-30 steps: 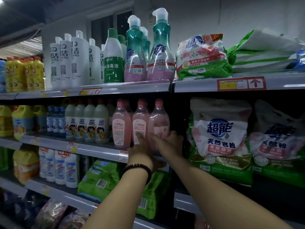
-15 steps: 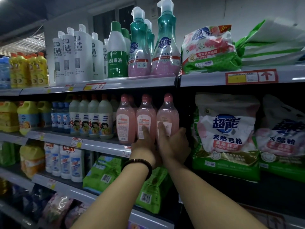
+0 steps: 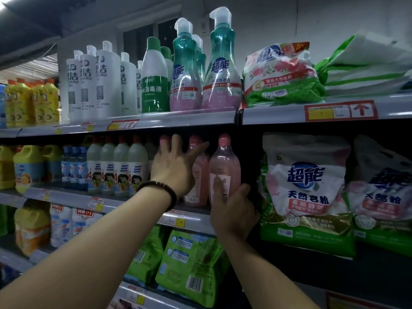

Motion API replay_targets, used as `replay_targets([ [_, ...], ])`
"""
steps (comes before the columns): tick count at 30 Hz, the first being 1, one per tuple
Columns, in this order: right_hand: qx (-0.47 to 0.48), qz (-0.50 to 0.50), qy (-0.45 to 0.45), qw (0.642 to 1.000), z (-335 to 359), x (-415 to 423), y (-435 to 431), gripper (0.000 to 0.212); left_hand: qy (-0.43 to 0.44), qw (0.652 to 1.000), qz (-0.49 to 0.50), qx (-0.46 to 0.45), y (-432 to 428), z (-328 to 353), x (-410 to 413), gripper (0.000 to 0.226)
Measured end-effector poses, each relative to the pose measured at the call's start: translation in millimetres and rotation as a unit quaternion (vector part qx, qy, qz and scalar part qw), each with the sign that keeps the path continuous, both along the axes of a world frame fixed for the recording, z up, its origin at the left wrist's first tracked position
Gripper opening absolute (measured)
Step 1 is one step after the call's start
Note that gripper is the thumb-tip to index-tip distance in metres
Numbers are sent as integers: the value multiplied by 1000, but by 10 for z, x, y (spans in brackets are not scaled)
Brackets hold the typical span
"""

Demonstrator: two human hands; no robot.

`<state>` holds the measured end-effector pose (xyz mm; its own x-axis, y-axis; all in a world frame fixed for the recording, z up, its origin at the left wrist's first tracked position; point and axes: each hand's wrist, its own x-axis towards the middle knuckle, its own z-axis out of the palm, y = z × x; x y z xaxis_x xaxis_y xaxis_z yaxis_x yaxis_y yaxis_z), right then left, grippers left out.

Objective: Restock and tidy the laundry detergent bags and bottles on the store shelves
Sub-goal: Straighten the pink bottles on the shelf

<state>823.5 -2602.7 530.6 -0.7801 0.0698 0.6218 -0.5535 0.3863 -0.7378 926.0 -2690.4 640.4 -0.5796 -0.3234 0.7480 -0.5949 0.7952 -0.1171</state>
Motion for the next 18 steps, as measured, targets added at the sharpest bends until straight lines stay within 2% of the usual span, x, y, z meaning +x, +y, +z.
replay_targets([
  [4, 14, -16, 4, 1000, 5, 13, 1, 68, 13, 998, 18, -54, -91, 67, -224, 59],
  [6, 18, -21, 16, 999, 8, 32, -4, 65, 6, 998, 33, -53, -135, 48, -283, 47],
  [12, 12, -25, 33, 999, -14, 38, -21, 63, 10, 999, -9, 39, -108, -29, -312, 41],
  [18, 18, -20, 37, 999, -16, 24, -28, 66, 129, 971, -138, 146, -185, 25, -209, 40],
])
